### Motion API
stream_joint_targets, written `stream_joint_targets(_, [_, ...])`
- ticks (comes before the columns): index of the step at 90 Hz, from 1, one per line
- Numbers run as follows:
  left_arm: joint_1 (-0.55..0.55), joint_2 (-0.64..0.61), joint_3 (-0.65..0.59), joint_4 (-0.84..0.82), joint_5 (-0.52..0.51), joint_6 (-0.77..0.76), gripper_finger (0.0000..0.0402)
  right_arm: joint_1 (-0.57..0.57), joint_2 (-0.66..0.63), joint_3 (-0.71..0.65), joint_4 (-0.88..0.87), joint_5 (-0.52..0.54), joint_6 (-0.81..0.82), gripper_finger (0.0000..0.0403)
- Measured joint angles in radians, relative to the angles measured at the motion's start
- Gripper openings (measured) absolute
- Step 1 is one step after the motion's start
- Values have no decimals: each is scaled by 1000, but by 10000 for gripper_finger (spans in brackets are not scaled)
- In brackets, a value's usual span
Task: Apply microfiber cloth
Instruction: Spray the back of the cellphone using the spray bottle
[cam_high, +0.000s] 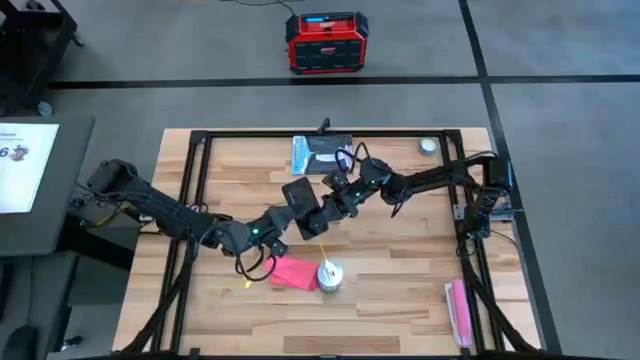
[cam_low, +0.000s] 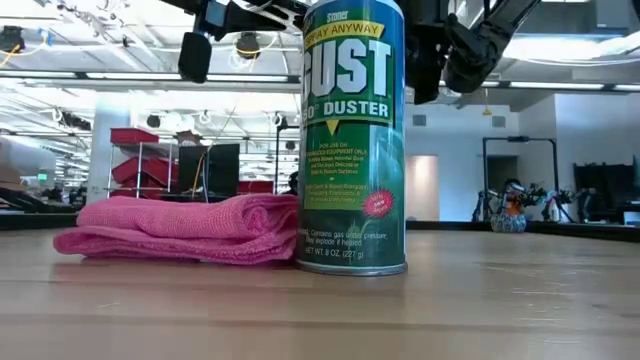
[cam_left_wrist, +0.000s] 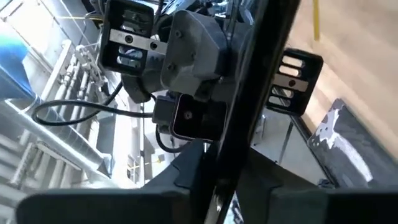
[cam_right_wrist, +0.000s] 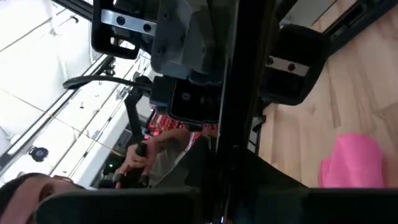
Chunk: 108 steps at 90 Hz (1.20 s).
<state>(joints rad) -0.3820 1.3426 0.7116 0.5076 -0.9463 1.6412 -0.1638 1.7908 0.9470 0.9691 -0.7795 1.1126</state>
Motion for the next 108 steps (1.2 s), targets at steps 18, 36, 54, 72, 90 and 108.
stream_joint_targets(18, [0,1,0,7,-24,-82,62,0,0,0,0,3,-14,18])
stream_joint_targets(36, [0,1,0,5,-71,-175,63,-4,0,2,-1,13,-21,18])
stream_joint_targets(54, [0,0,0,9,-99,-242,64,-9,0,2,-2,13,-37,18])
stream_joint_targets(72, [0,-1,0,16,-125,-267,65,-9,0,3,-8,12,-61,18])
stream_joint_targets(90, [1,-1,0,22,-160,-237,65,-10,0,4,-13,12,-75,18])
stream_joint_targets(108, [3,-2,0,27,-177,-141,64,-2,0,3,-17,1,-86,18])
